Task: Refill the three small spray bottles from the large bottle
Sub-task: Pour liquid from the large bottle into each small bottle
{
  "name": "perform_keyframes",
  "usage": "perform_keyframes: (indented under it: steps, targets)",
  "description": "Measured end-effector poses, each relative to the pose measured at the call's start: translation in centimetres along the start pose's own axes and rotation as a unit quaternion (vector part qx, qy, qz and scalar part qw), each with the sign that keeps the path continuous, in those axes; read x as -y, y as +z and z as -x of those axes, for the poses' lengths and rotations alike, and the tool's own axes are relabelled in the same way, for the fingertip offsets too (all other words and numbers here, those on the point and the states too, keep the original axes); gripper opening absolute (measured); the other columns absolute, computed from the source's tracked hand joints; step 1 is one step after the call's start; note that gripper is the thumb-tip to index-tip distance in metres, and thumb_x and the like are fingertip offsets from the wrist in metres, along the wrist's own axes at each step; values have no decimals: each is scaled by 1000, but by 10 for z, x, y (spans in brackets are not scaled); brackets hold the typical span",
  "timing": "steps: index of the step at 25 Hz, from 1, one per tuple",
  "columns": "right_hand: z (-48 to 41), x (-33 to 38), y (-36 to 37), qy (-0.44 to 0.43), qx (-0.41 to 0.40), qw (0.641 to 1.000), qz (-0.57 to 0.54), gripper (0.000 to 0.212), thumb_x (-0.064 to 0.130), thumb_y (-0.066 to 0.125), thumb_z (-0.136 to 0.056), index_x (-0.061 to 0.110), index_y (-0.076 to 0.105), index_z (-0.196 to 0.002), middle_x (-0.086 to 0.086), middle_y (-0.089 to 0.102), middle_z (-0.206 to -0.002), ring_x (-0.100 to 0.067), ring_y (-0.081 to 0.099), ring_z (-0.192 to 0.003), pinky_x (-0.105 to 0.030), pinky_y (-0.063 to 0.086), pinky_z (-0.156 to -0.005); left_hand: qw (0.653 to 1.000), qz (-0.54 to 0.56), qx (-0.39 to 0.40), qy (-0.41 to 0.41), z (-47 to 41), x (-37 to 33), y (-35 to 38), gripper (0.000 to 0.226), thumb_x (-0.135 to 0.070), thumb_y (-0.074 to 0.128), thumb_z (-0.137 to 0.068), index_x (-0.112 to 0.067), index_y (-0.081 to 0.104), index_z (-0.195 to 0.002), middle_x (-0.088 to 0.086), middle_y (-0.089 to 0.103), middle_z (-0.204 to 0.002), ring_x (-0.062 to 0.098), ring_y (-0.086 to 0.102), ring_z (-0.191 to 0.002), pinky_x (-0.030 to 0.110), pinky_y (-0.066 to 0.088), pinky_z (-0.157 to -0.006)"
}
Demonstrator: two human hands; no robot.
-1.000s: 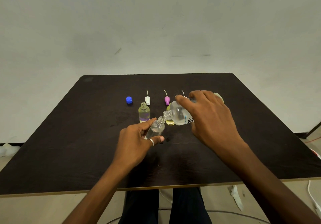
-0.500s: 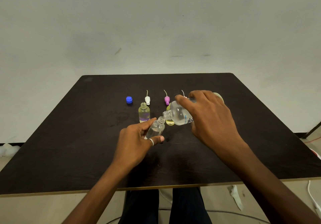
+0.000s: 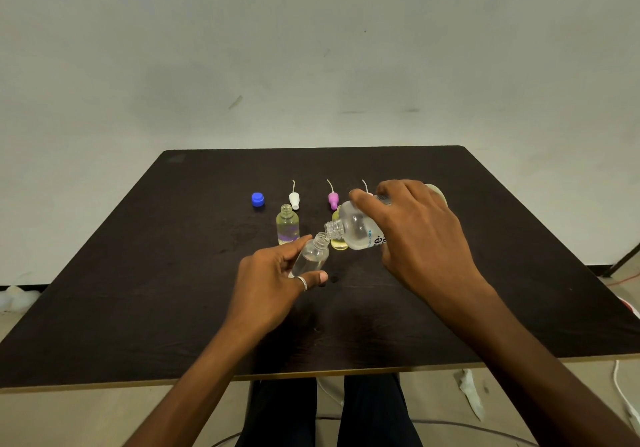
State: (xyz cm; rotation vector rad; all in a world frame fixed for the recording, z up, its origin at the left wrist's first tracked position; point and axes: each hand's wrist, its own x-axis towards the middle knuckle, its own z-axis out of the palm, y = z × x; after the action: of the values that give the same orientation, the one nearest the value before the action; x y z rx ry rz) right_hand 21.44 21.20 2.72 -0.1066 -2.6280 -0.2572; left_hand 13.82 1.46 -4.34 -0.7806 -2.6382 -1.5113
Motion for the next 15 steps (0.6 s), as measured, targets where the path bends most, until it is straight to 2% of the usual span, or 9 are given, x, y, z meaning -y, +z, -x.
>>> perform_keyframes:
  steps: [2,5,15]
  targets:
    - [0,0,-1,1,-5,1000,0,80,16,85,-63,29,49,-133,-9,59,-123,-31,53,-117,-44,49,-88,1000,6,2,-1,0,-1,0,68,-30,87,-71,-31,61,-134,-12,68,-125,-4,64,-112,24,51,-101]
    - [1,0,-1,1,-14,1000,-1,80,14,86,-61,28,51,-132,-9,60,-121,-32,55,-114,-44,50,-86,1000,11,0,-1,2,-1,-1,67,-29,87,-71,-32,62,-133,-13,69,-123,-4,64,-111,24,52,-101]
    - [1,0,-1,0,-17,1000,2,80,14,85,-61,28,51,-132,-9,60,-121,-31,55,-114,-43,50,-85,999,45,-2,10,6,-9,-1,55,-22,87,-72,-37,68,-122,-26,72,-103,-13,66,-96,7,50,-87]
